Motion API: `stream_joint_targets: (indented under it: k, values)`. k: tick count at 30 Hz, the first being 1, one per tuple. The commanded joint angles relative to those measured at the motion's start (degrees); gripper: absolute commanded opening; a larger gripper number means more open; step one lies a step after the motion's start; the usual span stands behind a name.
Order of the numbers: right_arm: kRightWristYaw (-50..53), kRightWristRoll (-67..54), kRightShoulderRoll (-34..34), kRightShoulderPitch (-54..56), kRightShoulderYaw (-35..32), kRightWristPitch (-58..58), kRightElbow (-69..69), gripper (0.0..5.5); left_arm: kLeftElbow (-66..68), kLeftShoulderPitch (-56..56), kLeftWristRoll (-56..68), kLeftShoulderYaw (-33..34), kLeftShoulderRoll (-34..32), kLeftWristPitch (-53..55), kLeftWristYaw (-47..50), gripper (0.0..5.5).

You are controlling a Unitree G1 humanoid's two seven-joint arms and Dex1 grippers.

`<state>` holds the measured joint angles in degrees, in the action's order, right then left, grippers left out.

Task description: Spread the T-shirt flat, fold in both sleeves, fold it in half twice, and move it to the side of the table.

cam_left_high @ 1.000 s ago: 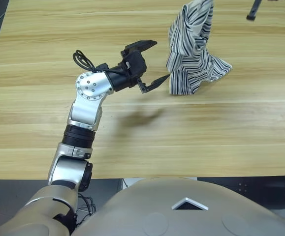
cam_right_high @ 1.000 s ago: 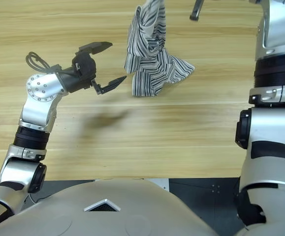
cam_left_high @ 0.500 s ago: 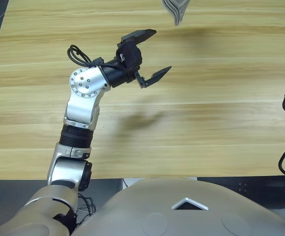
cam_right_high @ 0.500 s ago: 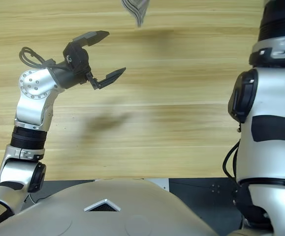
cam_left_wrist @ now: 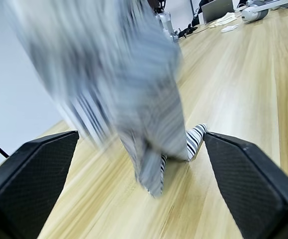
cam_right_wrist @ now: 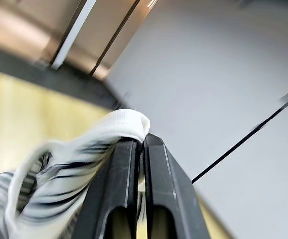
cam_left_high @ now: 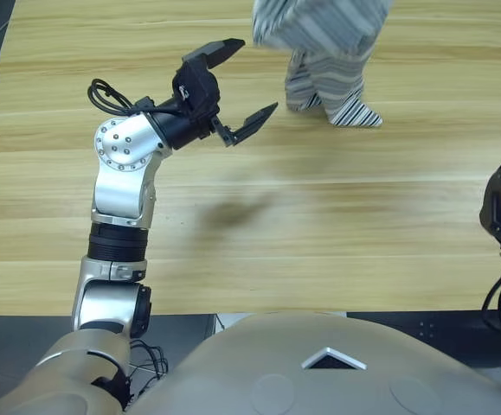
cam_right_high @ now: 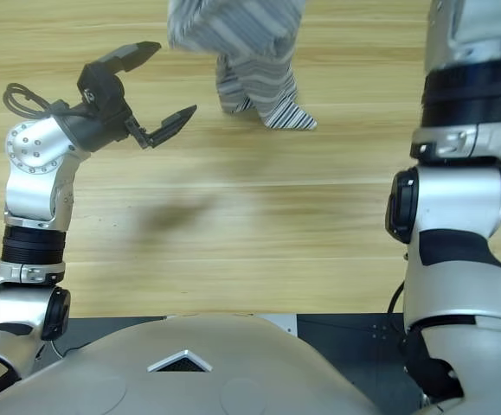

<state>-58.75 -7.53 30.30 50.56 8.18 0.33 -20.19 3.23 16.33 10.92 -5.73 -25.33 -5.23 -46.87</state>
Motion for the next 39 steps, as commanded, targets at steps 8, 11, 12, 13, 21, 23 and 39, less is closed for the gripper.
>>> stream_joint_targets:
  k: [8, 11, 12, 13, 21, 23, 39]
  values:
    - [-14.7, 0.7, 5.6, -26.0, 10.8, 7.5, 9.3, 0.13, 0.3, -2.5, -0.4, 0.3, -2.8, -0.3, -1.5, 4.67]
    - [-13.9, 0.7, 4.4, -27.0, 11.0, 8.3, 9.3, 0.13, 0.8, -2.4, -0.7, -0.5, -2.7, 0.1, -1.9, 4.67]
    - [-13.6, 0.6, 4.1, -27.1, 10.9, 8.6, 9.3, 0.13, 1.3, -2.4, -1.2, -1.1, -2.3, 0.3, -1.9, 4.67]
    - [-13.5, 0.6, 3.8, -27.1, 10.8, 8.8, 9.4, 0.13, 2.3, -2.4, -2.3, -2.2, -2.0, 0.1, -1.7, 4.67]
    - [-12.2, 0.4, 2.4, -26.3, 10.4, 9.6, 10.2, 0.13, 11.9, -1.0, -23.2, -9.9, -7.3, -14.5, 4.9, 4.67]
    - [-11.8, 0.4, 2.1, -25.8, 10.0, 9.8, 9.9, 0.13, 15.0, -0.1, -29.6, -11.9, -8.6, -18.7, 8.9, 4.67]
    - [-10.2, 0.9, 1.3, -25.1, 9.3, 8.7, 8.3, 0.13, 24.7, 5.1, -37.2, -15.7, -5.6, -28.3, 18.4, 4.67]
